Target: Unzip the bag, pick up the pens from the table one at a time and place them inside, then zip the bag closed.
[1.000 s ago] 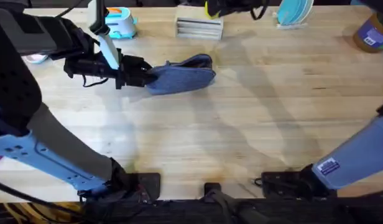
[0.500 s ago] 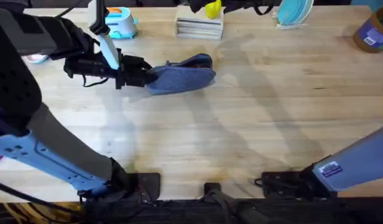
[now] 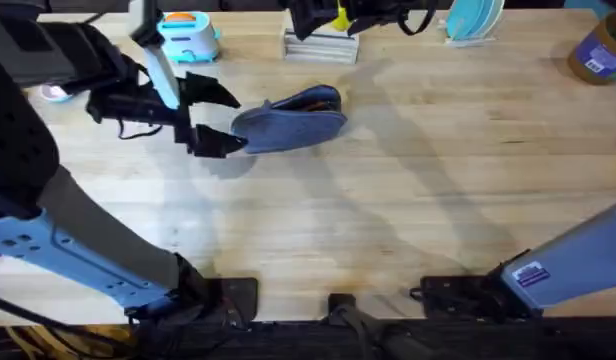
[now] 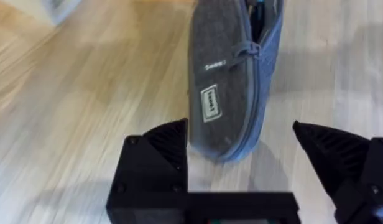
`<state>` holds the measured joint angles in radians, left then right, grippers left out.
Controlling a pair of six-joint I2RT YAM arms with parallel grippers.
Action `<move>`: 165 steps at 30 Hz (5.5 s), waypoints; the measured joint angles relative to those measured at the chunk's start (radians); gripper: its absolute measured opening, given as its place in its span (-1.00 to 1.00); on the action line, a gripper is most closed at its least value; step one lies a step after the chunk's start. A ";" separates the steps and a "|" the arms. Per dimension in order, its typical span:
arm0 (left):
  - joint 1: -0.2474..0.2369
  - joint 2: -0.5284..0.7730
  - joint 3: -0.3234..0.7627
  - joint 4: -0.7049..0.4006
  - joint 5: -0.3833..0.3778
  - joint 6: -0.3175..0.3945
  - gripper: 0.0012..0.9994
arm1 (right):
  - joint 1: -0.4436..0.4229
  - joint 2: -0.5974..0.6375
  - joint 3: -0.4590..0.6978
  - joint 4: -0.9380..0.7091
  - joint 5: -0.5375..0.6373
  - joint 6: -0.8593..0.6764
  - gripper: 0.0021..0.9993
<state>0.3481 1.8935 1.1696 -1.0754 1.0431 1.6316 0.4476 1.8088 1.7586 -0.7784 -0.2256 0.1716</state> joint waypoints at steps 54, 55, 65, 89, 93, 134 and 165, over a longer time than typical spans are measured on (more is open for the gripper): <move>0.242 0.000 0.304 -0.376 -0.123 0.240 0.99 | 0.250 0.322 0.068 0.057 -0.116 0.200 -0.92; 0.242 0.000 0.304 -0.376 -0.123 0.240 0.99 | 0.249 0.322 0.068 0.057 -0.116 0.200 -0.92; 0.242 0.000 0.304 -0.376 -0.123 0.240 0.99 | 0.236 0.313 0.085 0.045 -0.111 0.181 -0.94; 0.210 0.004 0.298 -0.404 -0.087 0.244 0.99 | 0.219 0.270 0.118 -0.002 -0.092 0.149 -0.94; 0.162 0.045 0.280 -0.389 -0.060 0.246 0.99 | 0.219 0.270 0.118 -0.003 -0.092 0.149 -0.94; -0.084 0.183 0.271 -0.335 -0.109 0.249 -0.92 | 0.049 0.270 0.118 -0.131 -0.105 0.084 -0.94; -0.101 0.183 0.271 -0.334 -0.090 0.247 -0.92 | -0.212 0.352 0.118 -0.265 0.070 0.078 -0.94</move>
<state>0.2466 2.0766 1.4406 -1.4094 0.9536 1.8786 0.2357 2.1607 1.8771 -1.0431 -0.1556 0.2492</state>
